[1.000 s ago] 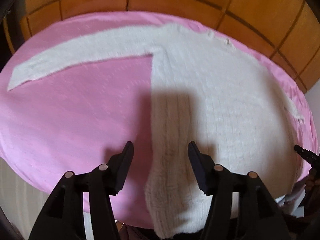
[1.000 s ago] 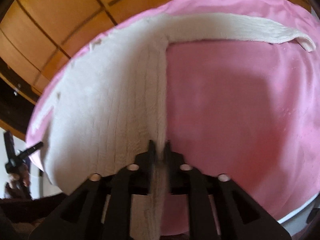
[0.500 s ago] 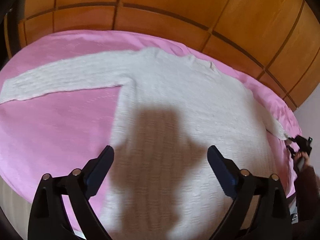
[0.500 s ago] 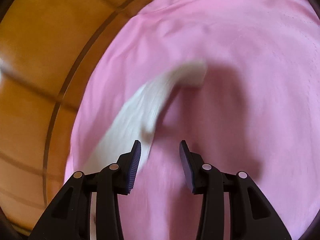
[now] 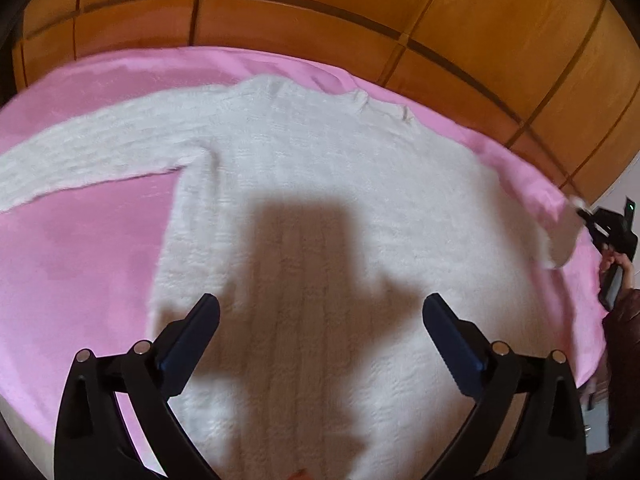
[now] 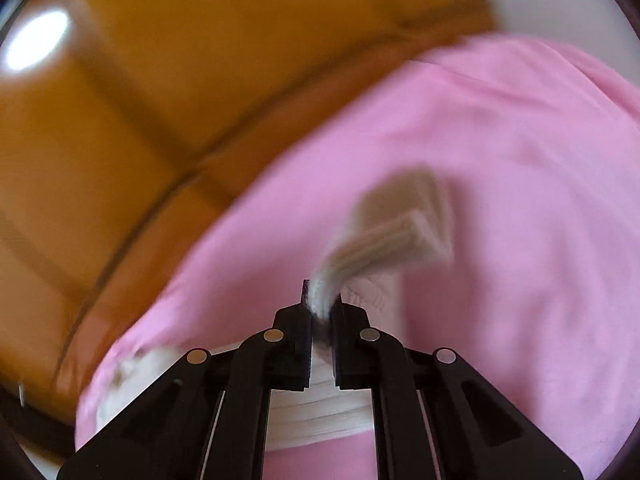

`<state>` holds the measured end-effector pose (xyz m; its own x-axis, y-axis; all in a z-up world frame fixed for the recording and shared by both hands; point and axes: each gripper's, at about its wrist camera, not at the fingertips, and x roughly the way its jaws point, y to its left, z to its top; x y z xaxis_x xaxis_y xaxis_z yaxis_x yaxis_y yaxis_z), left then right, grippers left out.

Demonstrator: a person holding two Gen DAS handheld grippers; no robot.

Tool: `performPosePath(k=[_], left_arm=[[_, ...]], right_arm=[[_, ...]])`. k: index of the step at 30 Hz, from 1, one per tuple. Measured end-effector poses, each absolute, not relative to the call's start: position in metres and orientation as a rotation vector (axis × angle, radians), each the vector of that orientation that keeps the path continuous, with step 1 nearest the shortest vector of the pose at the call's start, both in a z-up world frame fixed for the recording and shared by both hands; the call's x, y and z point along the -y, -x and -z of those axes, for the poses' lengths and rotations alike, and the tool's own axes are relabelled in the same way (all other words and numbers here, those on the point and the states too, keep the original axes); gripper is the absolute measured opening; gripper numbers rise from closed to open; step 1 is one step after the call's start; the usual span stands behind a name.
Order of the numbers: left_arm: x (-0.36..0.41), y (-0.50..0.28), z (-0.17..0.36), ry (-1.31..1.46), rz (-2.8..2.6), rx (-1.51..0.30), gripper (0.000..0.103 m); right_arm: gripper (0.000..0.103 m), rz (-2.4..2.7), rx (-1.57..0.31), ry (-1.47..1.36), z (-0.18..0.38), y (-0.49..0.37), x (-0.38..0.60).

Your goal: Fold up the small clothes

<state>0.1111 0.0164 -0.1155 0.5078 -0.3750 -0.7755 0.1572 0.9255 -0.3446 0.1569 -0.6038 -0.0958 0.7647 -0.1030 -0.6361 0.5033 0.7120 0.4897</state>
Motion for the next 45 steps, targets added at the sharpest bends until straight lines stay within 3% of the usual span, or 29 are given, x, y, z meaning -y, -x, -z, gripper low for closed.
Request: performPosePath(k=[7,18,20,21,22,29,31,35,37,45], left_arm=[[-0.013,-0.123,0.11,0.269,0.369,-0.962,0.101],[-0.029,-0.154,0.108,0.376,0.362,-0.979,0.099],[-0.027,-0.164,0.112,0.404,0.374,-0.991,0.098],[-0.025,-0.168,0.113,0.412,0.386,-0.998,0.095],[-0.023,-0.172,0.114,0.417,0.398,-1.003,0.092],[-0.001,-0.216,0.135,0.453,0.399,-1.039,0.087],[0.006,-0.233,0.148,0.459,0.379,-1.074,0.081],[0.017,-0.25,0.16,0.442,0.343,-1.087,0.056],[0.023,-0.26,0.159,0.422,0.345,-1.097,0.006],[0.011,-0.264,0.096,0.383,0.399,-0.91,0.006]], right_arm=[[0.007,-0.038,-0.661,-0.518,0.058,-0.251,0.433],[0.007,-0.358,-0.86,-0.34,0.104,-0.304,0.223],[0.022,-0.398,-0.872,-0.341,0.108,-0.298,0.213],[0.046,-0.402,-0.869,-0.358,0.108,-0.295,0.214],[0.058,-0.393,-0.855,-0.371,0.106,-0.289,0.217],[0.058,-0.277,-0.79,-0.475,0.096,-0.216,0.292],[0.058,-0.218,-0.794,-0.49,0.101,-0.196,0.315],[0.058,-0.059,-0.829,-0.552,0.125,-0.15,0.37],[0.058,0.012,-0.852,-0.596,0.139,-0.129,0.393],[0.058,0.088,-0.821,-0.678,0.148,-0.124,0.419]])
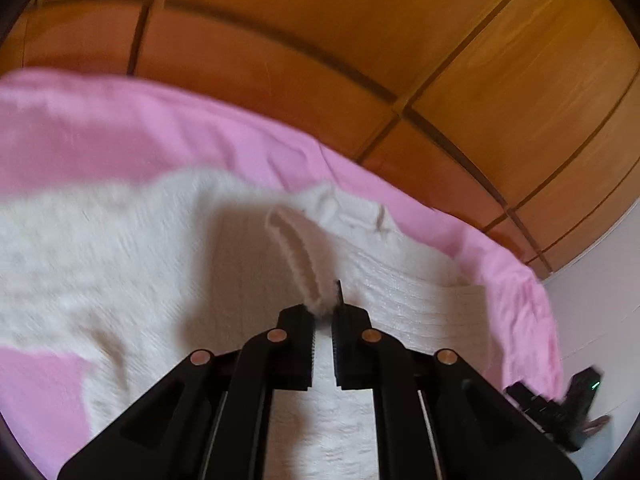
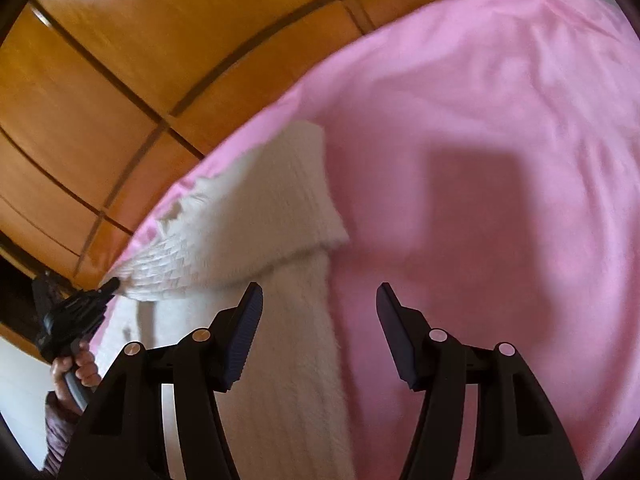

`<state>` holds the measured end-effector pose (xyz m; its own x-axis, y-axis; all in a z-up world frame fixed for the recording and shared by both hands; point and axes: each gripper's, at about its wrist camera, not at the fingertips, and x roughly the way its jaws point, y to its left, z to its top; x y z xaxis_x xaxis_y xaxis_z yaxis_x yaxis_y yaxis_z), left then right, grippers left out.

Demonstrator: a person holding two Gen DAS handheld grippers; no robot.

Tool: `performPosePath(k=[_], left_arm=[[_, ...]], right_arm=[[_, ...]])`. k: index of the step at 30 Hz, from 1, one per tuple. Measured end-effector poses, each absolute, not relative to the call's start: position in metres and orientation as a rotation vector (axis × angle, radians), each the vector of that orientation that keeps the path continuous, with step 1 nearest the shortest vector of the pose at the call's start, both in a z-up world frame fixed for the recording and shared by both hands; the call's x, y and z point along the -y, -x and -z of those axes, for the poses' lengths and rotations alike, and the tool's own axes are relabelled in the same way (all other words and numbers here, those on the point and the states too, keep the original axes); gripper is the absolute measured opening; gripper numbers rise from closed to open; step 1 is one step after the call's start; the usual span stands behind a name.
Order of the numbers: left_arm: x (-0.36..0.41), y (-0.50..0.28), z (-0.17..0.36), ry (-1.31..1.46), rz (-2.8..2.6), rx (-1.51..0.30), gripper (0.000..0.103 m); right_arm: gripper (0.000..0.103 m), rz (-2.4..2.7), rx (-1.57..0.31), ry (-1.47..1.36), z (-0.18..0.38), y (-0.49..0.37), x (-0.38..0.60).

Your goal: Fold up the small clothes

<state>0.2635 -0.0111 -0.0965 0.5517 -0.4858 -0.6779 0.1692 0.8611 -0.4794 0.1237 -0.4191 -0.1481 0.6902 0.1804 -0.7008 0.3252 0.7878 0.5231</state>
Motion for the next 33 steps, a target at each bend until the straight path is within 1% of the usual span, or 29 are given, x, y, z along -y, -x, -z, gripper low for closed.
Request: performPosePath(k=[5,8,9,10,13,14,15,16,19,21,25,27,29,30,31,33], left_arm=[[0.003,-0.278,0.119,0.359,0.31,-0.969,0.006],[0.008,-0.283,0.143,0.325,0.272,-1.035,0.008],[0.005,-0.28,0.148,0.305,0.256,-1.041,0.015],[0.004,-0.278,0.152,0.29,0.236,-1.038,0.019],[-0.008,-0.273,0.15,0.324,0.216,-1.015,0.04],[-0.016,-0.269,0.146,0.346,0.196,-0.995,0.057],[-0.026,-0.263,0.14,0.372,0.185,-0.964,0.068],[-0.039,-0.257,0.134,0.4,0.18,-0.934,0.07],[-0.079,-0.242,0.13,0.465,0.136,-0.917,0.07],[-0.122,-0.225,0.132,0.545,0.079,-0.899,0.07],[-0.201,-0.186,0.143,0.702,-0.046,-0.863,0.063],[-0.246,-0.164,0.148,0.754,-0.13,-0.834,0.062],[-0.284,-0.145,0.153,0.817,-0.211,-0.809,0.058],[-0.307,-0.134,0.156,0.861,-0.256,-0.792,0.054],[-0.323,-0.126,0.158,0.889,-0.291,-0.779,0.051],[-0.356,-0.112,0.162,0.926,-0.365,-0.754,0.047]], right_arm=[[0.058,0.032,-0.811,-0.599,0.137,-0.175,0.392],[0.058,0.037,-0.864,-0.539,0.146,-0.204,0.38],[0.058,0.063,-0.895,-0.52,0.154,-0.215,0.376],[0.058,0.07,-0.92,-0.509,0.162,-0.221,0.373],[0.058,0.106,-0.953,-0.423,0.175,-0.228,0.362],[0.058,0.115,-0.951,-0.388,0.174,-0.227,0.358],[0.058,0.119,-0.953,-0.369,0.172,-0.226,0.355],[0.058,0.12,-0.952,-0.349,0.168,-0.223,0.351],[0.058,0.099,-0.936,-0.328,0.158,-0.206,0.343],[0.058,0.079,-0.923,-0.29,0.154,-0.192,0.327],[0.058,0.056,-0.942,-0.193,0.165,-0.168,0.29],[0.058,0.06,-0.934,-0.157,0.171,-0.159,0.276],[0.062,0.077,-0.922,-0.115,0.175,-0.152,0.266],[0.064,0.092,-0.912,-0.093,0.177,-0.148,0.262],[0.065,0.102,-0.909,-0.084,0.179,-0.147,0.259],[0.067,0.118,-0.903,-0.082,0.182,-0.147,0.258]])
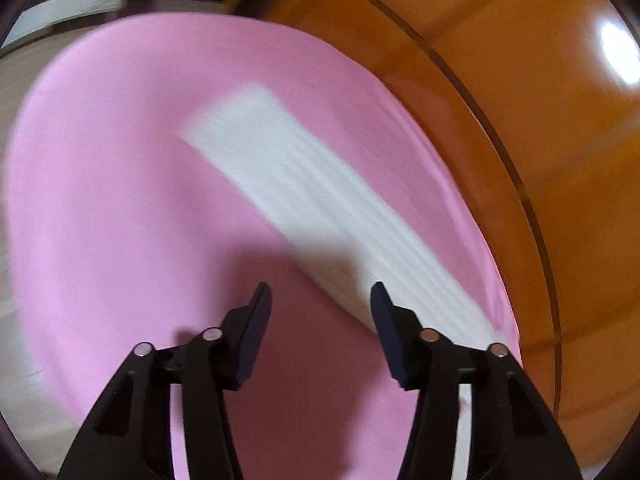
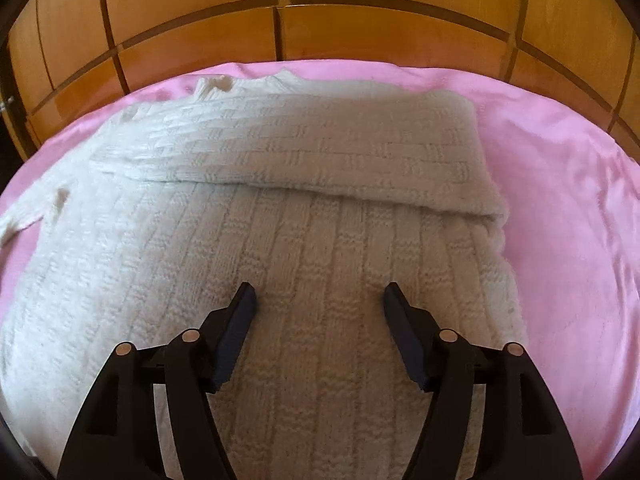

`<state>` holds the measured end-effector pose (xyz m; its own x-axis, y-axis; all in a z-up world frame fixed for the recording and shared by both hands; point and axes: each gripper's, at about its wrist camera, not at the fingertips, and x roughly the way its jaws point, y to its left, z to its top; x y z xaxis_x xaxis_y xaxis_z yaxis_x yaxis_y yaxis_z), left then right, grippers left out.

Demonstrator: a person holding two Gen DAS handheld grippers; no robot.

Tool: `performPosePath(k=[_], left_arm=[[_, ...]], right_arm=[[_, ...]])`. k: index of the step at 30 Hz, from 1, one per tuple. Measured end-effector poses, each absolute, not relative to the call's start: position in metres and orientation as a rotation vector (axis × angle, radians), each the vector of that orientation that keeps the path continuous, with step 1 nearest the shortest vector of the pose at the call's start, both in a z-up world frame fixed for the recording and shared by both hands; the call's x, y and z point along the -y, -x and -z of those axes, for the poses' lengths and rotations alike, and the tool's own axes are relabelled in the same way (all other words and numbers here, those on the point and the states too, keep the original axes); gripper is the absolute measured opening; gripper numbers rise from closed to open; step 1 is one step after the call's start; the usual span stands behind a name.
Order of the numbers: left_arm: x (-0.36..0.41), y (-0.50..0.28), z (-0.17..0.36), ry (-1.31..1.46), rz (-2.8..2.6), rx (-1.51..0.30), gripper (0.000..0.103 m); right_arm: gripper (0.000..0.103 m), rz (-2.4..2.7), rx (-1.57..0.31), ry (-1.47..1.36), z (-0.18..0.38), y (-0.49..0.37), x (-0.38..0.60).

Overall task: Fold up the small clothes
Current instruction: 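Grasp the other sleeve with the left gripper and fold it across the body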

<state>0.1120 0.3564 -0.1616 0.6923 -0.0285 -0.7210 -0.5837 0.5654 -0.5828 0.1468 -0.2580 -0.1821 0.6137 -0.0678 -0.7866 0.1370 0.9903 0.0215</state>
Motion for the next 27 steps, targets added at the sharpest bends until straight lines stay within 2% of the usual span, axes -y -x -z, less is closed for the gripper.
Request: performPosePath(k=[4,8,10,14,16,23,27], left_arm=[[-0.394,-0.105,0.171,0.978,-0.45,-0.741,0.032],[-0.418,-0.114,0.181,1.031,-0.454,-0.734,0.031],[-0.431,-0.116,0.181,1.036,-0.445,-0.729,0.031],[-0.435,-0.132,0.187,1.054,-0.418,-0.723,0.031],[-0.43,-0.141,0.188,1.009,-0.436,-0.742,0.006],[-0.393,-0.156,0.134,0.896,-0.285,-0.649,0.005],[-0.315,-0.17,0.081,0.776,-0.068,-0.595,0.005]], right_arm=[[0.077,0.114,-0.901,-0.083,0.186,-0.15,0.255],[0.084,0.104,-0.896,-0.104,0.189,-0.15,0.256],[0.092,0.077,-0.903,-0.106,0.192,-0.156,0.252],[0.096,0.085,-0.909,-0.057,0.194,-0.158,0.243],[0.097,0.083,-0.905,-0.06,0.194,-0.157,0.244],[0.097,0.078,-0.897,-0.066,0.194,-0.154,0.245],[0.097,0.077,-0.896,-0.065,0.194,-0.153,0.246]])
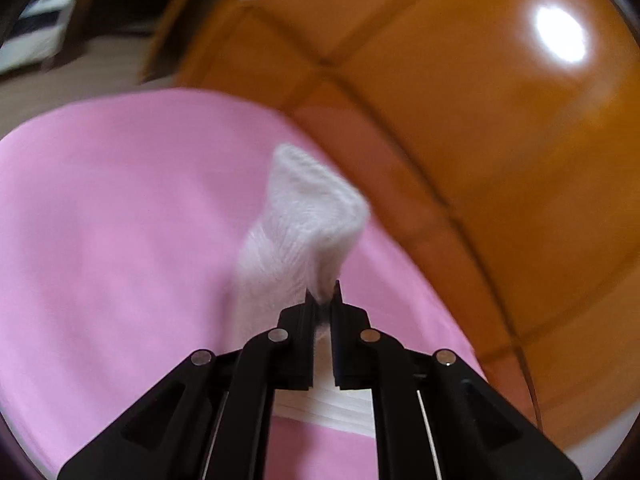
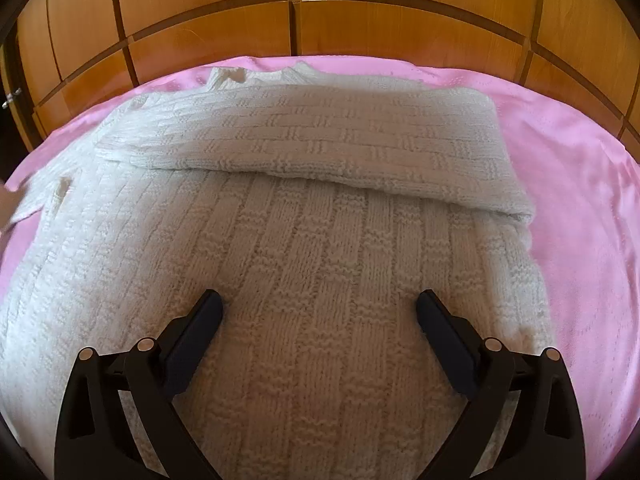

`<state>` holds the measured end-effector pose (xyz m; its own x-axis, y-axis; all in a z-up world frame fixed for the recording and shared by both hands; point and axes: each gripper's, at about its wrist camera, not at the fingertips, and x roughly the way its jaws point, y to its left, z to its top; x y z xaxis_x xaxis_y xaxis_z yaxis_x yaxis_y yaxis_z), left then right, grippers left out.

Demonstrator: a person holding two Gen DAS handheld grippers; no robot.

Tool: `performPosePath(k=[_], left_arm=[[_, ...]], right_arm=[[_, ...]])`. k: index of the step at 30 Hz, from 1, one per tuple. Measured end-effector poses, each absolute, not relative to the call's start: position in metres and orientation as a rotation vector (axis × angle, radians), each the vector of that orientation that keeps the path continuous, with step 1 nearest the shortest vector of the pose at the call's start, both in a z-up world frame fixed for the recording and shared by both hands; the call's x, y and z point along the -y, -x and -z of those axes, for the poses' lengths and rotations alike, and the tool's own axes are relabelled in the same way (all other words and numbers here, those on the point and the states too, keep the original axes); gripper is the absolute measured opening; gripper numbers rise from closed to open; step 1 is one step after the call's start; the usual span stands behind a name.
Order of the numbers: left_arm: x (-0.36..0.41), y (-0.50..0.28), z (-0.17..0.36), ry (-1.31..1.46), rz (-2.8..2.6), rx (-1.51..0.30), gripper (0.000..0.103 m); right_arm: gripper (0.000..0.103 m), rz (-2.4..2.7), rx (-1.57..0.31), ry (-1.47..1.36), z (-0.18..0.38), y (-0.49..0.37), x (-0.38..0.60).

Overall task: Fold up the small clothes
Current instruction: 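Grasp the other sleeve with the left gripper and fold it across the body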

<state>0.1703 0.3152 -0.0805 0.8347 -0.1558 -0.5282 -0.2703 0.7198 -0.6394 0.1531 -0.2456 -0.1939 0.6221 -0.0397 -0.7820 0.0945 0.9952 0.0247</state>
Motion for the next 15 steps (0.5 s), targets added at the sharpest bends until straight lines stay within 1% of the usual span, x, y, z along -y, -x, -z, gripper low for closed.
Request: performPosePath(k=[3,6,7,12,14,15], left_arm=[[-0.247,-0.183,0.059,0.678,0.077,-0.606,0.005],[-0.166,-0.191,0.053,0.556,0.223,-0.646,0.005],[-0.135,-0.196,0.057,0.518,0.273,-0.671,0.005],[-0.038,-0.206,0.095,0.399,0.38,-0.807,0.007],[-0.013,-0.195,0.115,0.352,0.386,-0.866,0.015],[-0.009,-0.196,0.122,0.341,0.387,-0.885,0.032]], right_arm=[[0.097,0.075,-0.894,-0.068,0.194,-0.153,0.246],[0.097,0.07,-0.891,-0.075,0.194,-0.153,0.246],[0.097,0.069,-0.891,-0.077,0.194,-0.153,0.246],[0.097,0.061,-0.886,-0.089,0.194,-0.153,0.248],[0.097,0.06,-0.885,-0.092,0.193,-0.153,0.248],[0.097,0.059,-0.884,-0.094,0.193,-0.153,0.248]])
